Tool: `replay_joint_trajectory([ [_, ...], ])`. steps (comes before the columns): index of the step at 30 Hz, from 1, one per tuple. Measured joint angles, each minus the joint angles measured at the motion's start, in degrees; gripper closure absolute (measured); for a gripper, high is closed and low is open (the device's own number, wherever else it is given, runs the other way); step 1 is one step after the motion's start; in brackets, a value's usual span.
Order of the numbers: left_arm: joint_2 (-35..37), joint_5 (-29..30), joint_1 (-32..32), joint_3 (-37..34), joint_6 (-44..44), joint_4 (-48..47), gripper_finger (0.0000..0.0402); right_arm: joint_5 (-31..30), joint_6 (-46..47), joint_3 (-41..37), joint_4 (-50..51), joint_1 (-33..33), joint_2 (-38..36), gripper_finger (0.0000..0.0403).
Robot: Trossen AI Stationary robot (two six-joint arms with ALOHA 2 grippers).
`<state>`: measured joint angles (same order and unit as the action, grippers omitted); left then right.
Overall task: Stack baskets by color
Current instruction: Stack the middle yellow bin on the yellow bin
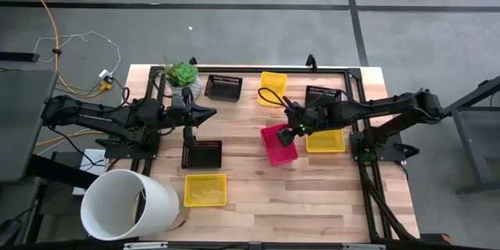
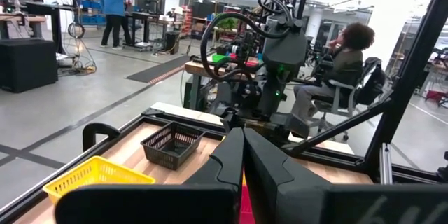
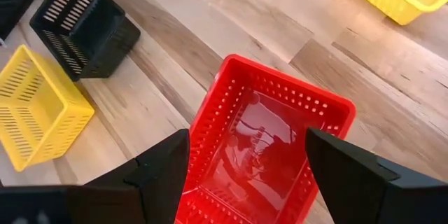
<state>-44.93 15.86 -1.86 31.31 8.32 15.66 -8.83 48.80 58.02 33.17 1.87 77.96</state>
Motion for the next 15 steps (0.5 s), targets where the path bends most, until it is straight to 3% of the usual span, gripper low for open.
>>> replay_joint_trajectory([
  [10,0.02,-0.17,-0.01,0.00,0.52,0.44,0.0402,-0.06,-2.46,0.00,1.76,0.00,-3.29,0.0132],
  [15,0.86,-0.20,0.01,0.00,3.04,0.27,0.0402,-3.89,-3.22,0.00,10.90,0.00,-10.33,0.0132],
])
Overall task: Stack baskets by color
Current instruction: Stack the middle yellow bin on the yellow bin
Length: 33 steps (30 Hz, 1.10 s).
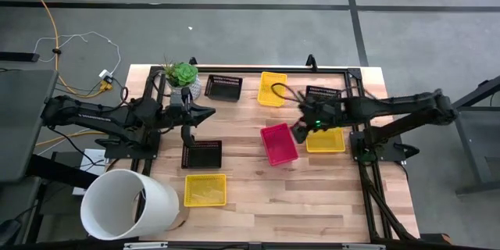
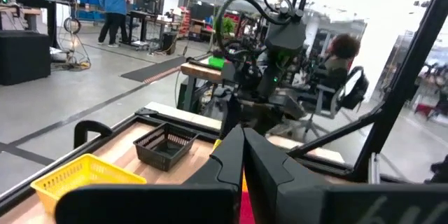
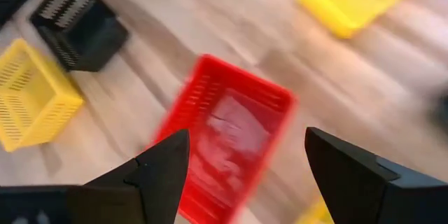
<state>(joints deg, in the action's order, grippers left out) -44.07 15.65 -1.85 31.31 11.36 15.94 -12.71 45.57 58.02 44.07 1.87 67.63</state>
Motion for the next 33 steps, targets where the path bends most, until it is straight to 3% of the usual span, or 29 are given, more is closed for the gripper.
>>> replay_joint_trajectory([
  [4,0.78,-0.02,0.00,0.00,0.02,0.55,0.0402,-3.30,-0.08,-0.40,8.46,0.59,-6.67,0.0132],
  [8,1.49,-0.02,-0.02,0.00,0.07,0.64,0.0402,-3.45,3.65,-6.54,9.14,2.19,-14.93,0.0132],
  [12,1.76,-0.01,0.00,0.00,1.23,0.71,0.0402,-5.93,9.09,-15.13,3.82,4.19,-22.86,0.0133],
  [16,1.76,0.03,-0.01,0.00,2.01,0.67,0.0402,-7.25,10.72,-22.53,-9.00,4.61,-28.01,0.0133],
  [21,1.74,1.54,0.00,0.00,2.03,0.64,0.0402,-7.08,6.07,-26.29,-19.38,4.61,-29.10,0.0133],
  [33,1.74,3.12,-0.02,0.00,2.01,0.62,0.0385,-3.55,-0.57,-26.29,-20.27,4.61,-29.15,0.0133],
])
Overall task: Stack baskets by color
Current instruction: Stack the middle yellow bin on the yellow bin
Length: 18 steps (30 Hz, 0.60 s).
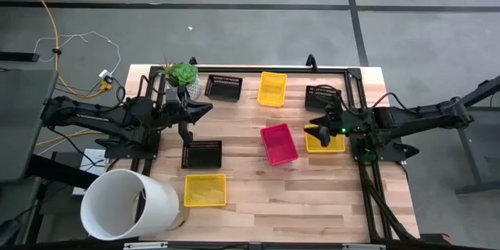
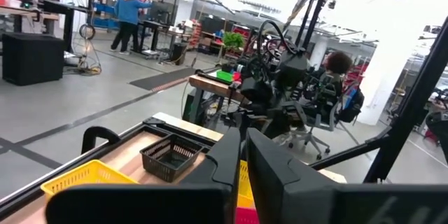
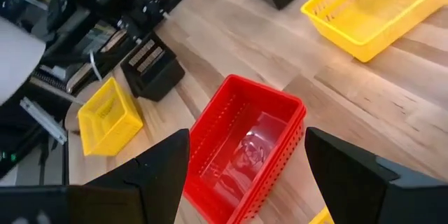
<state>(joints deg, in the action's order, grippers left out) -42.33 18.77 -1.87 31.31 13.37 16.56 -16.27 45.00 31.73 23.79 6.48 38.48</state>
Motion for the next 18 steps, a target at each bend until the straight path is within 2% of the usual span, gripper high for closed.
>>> replay_joint_trajectory([
  [5,0.00,0.06,0.00,0.00,-0.02,0.00,0.0380,4.72,-3.53,2.77,3.52,-0.70,1.54,0.0133],
  [12,0.00,0.08,0.01,0.00,-0.02,-0.10,0.0380,4.60,-17.08,13.04,23.51,-3.88,10.14,0.0133],
  [18,0.00,-0.53,0.00,0.00,-0.04,-0.28,0.0384,5.64,-29.81,14.25,33.89,-7.60,18.12,0.0133],
])
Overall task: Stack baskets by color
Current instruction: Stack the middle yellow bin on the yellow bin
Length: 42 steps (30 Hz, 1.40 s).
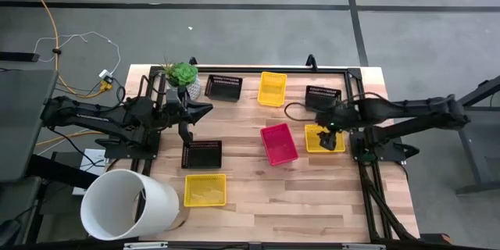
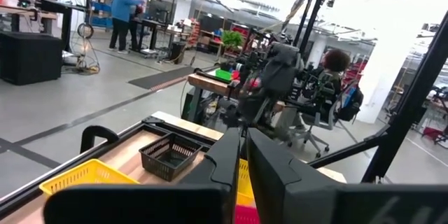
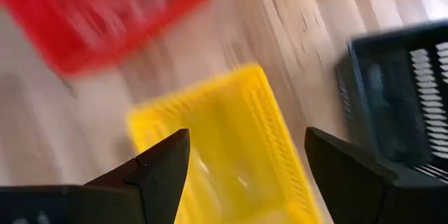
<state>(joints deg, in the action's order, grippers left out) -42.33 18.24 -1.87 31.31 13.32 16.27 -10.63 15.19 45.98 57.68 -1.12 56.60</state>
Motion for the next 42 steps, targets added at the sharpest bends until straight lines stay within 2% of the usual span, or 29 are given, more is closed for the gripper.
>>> replay_joint_trajectory([
  [6,0.00,0.40,0.00,0.00,0.00,-0.86,0.0400,-1.68,-3.27,0.02,1.21,-3.46,6.67,0.0143],
  [18,-0.02,0.51,0.00,0.00,0.00,-1.93,0.0401,-3.58,-2.34,0.02,1.41,-8.05,19.16,0.0202],
  [31,-0.02,0.44,0.02,0.00,-0.05,-1.92,0.0401,-2.57,-2.81,0.02,1.17,-10.20,28.84,0.0211],
  [35,-0.02,0.42,0.00,0.00,-0.46,-1.92,0.0401,-2.70,-2.30,0.02,1.17,-10.17,29.28,0.0258],
  [40,-0.02,0.44,0.00,0.00,-1.07,-1.92,0.0401,-2.00,-2.29,0.03,1.35,-10.17,28.10,0.0380],
  [42,-0.02,0.42,0.00,0.00,-1.05,-1.92,0.0401,-0.61,-2.73,0.13,1.97,-10.17,26.21,0.0388],
])
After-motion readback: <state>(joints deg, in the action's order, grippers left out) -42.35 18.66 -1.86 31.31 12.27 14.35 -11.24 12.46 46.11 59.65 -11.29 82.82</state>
